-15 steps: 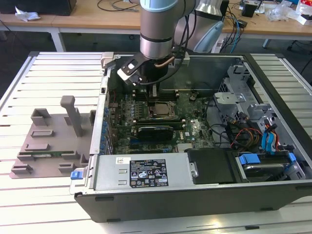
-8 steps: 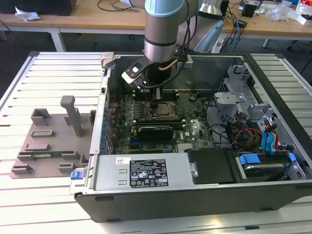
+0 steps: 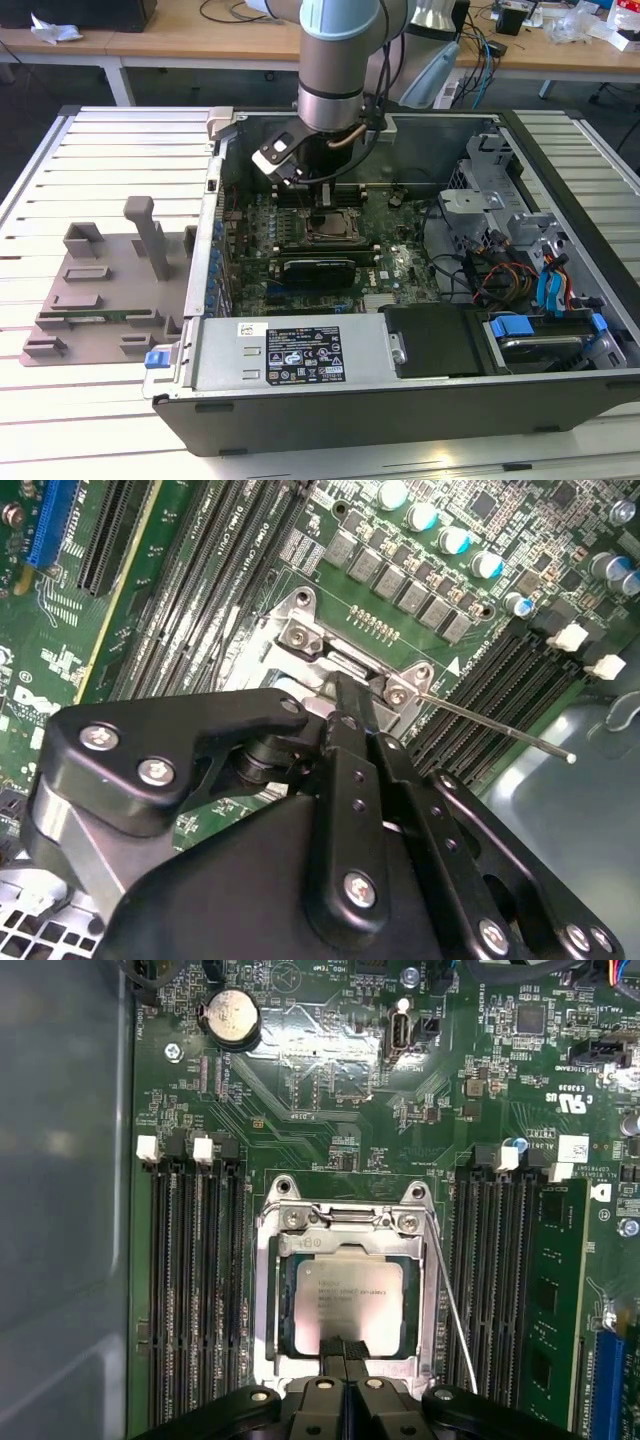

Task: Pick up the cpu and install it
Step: 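Close the cpu cover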

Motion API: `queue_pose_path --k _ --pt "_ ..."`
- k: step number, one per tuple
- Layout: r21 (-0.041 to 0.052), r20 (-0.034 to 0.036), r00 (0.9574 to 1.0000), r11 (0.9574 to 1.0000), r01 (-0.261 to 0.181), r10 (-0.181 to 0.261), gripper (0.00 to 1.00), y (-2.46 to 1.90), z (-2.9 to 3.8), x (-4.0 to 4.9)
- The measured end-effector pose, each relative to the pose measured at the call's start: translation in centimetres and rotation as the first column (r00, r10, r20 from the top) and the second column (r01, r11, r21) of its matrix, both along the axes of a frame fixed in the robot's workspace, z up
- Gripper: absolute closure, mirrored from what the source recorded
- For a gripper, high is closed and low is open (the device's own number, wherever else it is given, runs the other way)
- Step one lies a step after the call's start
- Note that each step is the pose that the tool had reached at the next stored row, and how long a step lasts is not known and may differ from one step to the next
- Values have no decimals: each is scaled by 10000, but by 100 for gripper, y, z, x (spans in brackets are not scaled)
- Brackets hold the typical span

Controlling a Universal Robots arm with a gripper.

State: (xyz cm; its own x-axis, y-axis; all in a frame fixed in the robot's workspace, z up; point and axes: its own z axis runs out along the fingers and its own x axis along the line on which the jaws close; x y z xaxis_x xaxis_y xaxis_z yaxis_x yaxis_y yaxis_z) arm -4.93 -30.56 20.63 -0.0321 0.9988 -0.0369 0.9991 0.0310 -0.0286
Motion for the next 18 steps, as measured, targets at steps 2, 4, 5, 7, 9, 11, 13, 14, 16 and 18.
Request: queue_pose_path --k 2,4,5,7,9,11,13,14,16,18 --pt "0 0 10000 10000 -1 1 89 0 -3 15" --pt "0 1 10000 10000 0 0 89 0 -6 29" --pt "-1 0 10000 10000 1 -1 89 0 -10 29" --pt "-2 -1 10000 10000 0 0 89 0 -12 29" --pt "-1 0 10000 10000 0 0 89 0 -12 30" --pt "-36 2 10000 10000 -1 1 89 1 -2 32" --pt "-40 0 10000 10000 1 -1 89 0 -1 37" --pt "-43 -1 10000 10000 0 0 89 0 0 42" --pt "-57 -3 10000 10000 -1 1 89 0 -1 62" --pt "-62 -3 10000 10000 0 0 89 0 0 75"
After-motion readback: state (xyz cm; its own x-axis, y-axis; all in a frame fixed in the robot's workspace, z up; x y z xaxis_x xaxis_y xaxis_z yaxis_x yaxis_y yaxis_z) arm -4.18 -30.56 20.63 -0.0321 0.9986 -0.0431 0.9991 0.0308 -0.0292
